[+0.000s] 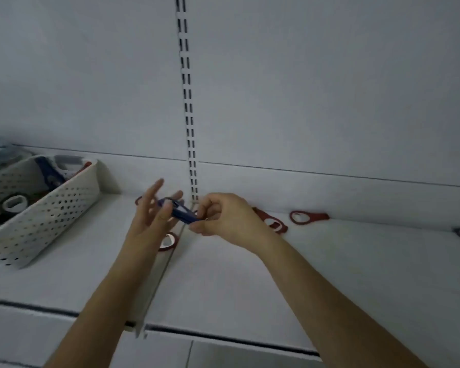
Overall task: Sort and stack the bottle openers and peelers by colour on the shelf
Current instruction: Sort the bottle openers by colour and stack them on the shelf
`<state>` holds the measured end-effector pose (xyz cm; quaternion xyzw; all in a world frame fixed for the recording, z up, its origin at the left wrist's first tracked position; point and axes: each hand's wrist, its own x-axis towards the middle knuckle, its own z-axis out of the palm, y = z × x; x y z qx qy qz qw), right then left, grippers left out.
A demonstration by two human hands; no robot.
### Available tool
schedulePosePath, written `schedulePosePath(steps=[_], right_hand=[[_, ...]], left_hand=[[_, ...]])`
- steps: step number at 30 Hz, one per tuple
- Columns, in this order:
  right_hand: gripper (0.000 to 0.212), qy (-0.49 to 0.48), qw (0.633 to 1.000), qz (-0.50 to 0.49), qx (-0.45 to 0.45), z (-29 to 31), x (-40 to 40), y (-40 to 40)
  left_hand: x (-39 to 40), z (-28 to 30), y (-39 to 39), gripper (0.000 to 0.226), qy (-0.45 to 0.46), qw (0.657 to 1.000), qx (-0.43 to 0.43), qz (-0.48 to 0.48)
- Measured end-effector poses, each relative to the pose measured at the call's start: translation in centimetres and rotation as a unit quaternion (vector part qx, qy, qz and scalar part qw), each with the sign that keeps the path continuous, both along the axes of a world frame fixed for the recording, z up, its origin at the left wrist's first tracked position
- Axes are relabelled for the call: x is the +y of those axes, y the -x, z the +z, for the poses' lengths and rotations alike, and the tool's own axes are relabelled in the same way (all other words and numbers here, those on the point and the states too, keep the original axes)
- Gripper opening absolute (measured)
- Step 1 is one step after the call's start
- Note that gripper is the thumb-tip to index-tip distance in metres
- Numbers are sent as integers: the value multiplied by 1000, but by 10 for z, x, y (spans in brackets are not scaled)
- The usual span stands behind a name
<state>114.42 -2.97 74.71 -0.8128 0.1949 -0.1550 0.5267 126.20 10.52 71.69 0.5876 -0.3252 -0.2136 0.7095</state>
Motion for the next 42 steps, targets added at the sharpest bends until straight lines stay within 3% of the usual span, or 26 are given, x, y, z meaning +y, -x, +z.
schedulePosePath(steps=[3, 5, 7, 9, 12, 14, 19, 29, 42], right_hand=[[25, 32, 994, -108, 13, 5, -24, 55], [24, 52, 977, -208, 11, 2, -45, 104], [24, 54, 948, -312, 10, -6, -66, 159], [24, 82, 904, -419, 20, -15, -85, 213], [22, 163, 822, -544, 43, -26, -110, 287], [21, 198, 774, -599, 53, -30, -126, 326], [19, 240, 697, -656, 159, -40, -169, 377], [14, 295, 693, -609, 249, -57, -217, 376], [17, 296, 714, -597, 216, -80, -230, 376]], left_hand=[[-30, 11, 20, 39, 10, 1000, -18, 21], [-57, 11, 40, 23, -38, 994, -106, 1], [-84, 7, 69, 14, -101, 966, -225, -77], [-112, -4, 101, 12, -131, 918, -329, -180], [-152, -24, 150, 35, -124, 824, -468, -294], [-176, -35, 180, 54, -104, 785, -517, -326], [-223, -55, 236, 58, -92, 758, -550, -339], [-237, -70, 252, 53, -89, 767, -558, -303], [-235, -67, 255, 52, -79, 769, -564, -290]])
